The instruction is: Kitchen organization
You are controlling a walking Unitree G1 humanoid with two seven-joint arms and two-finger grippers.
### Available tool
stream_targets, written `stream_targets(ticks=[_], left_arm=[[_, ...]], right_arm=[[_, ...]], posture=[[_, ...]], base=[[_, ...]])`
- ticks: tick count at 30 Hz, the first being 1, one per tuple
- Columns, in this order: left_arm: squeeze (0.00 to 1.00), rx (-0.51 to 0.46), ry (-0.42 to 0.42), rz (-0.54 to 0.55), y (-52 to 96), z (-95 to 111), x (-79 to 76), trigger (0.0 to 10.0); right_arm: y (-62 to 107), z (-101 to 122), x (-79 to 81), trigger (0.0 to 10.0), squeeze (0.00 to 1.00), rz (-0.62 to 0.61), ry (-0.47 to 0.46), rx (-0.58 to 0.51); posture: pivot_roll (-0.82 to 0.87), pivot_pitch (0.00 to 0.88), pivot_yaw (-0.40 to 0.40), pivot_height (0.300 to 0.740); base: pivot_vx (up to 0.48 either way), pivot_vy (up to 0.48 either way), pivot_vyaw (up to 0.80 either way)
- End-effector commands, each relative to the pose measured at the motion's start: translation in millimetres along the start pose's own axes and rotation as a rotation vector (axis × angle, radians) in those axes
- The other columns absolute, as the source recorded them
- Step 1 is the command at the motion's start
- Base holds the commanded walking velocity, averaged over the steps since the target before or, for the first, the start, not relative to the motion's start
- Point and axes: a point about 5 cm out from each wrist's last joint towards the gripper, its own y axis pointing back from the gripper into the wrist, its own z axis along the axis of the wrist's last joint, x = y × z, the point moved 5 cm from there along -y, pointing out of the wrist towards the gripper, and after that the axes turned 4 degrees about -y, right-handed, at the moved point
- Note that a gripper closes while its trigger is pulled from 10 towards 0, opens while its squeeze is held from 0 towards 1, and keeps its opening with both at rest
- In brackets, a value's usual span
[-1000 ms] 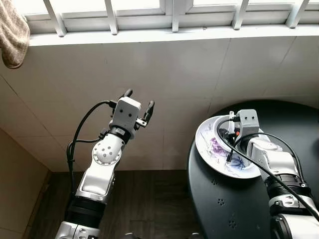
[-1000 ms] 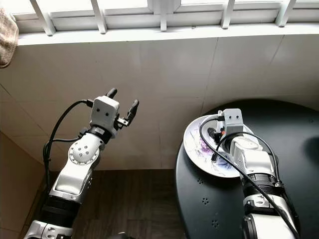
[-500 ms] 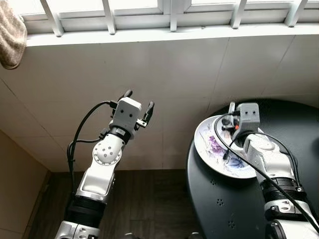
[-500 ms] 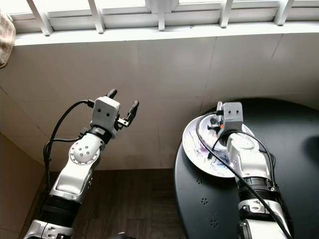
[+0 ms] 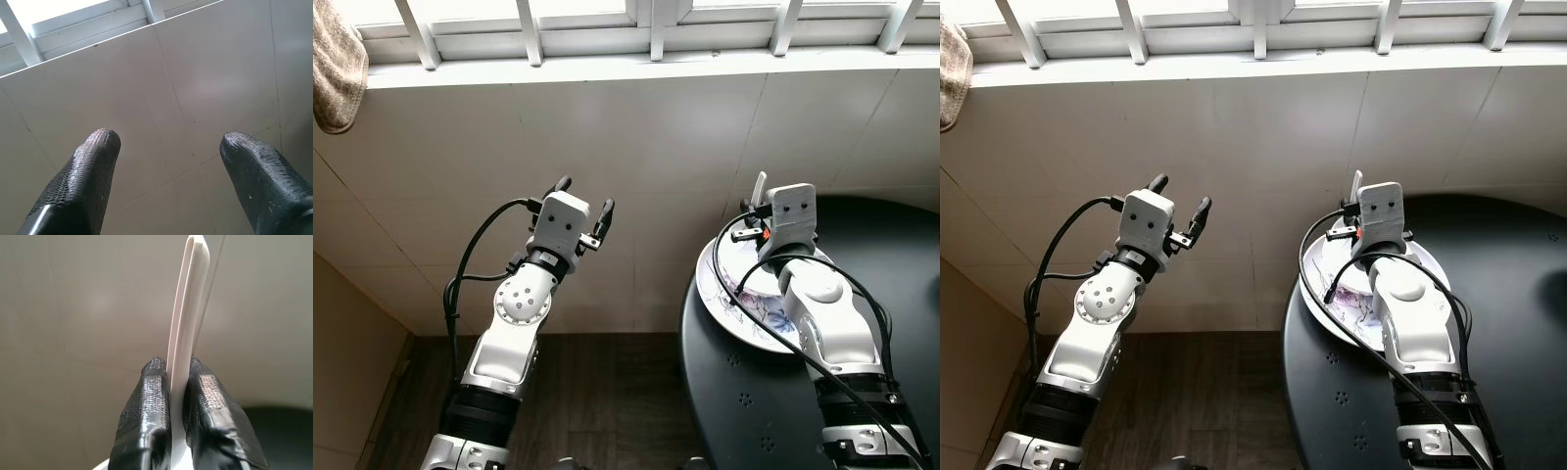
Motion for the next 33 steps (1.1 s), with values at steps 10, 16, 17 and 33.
stream_targets(ticks=[10,16,17,33], left_arm=[[0.0,0.013,0.019,0.021,3.3,-4.0,4.6,10.0],[0.0,0.018,0.026,0.022,4.0,-4.9,6.0,10.0],[0.0,0.019,0.027,0.021,4.2,-5.0,5.9,10.0],[0.0,0.019,0.035,0.018,4.2,-4.7,3.1,10.0]], right_arm=[[5.7,34.4,15.2,0.0,0.0,0.016,0.22,-0.179],[9.6,28.6,24.4,0.0,0.0,0.04,0.21,-0.177],[10.4,27.3,25.6,0.0,0.0,0.042,0.208,-0.177],[11.5,26.0,30.4,0.0,0.0,0.051,0.172,-0.18]], posture=[[-0.12,0.015,0.036,0.74],[-0.12,0.016,0.036,0.74],[-0.12,0.019,0.035,0.74],[-0.12,0.03,0.033,0.74]], base=[[0.0,0.0,0.0],[0.0,0.084,0.0],[0.0,0.48,0.0],[0.0,0.48,0.0]])
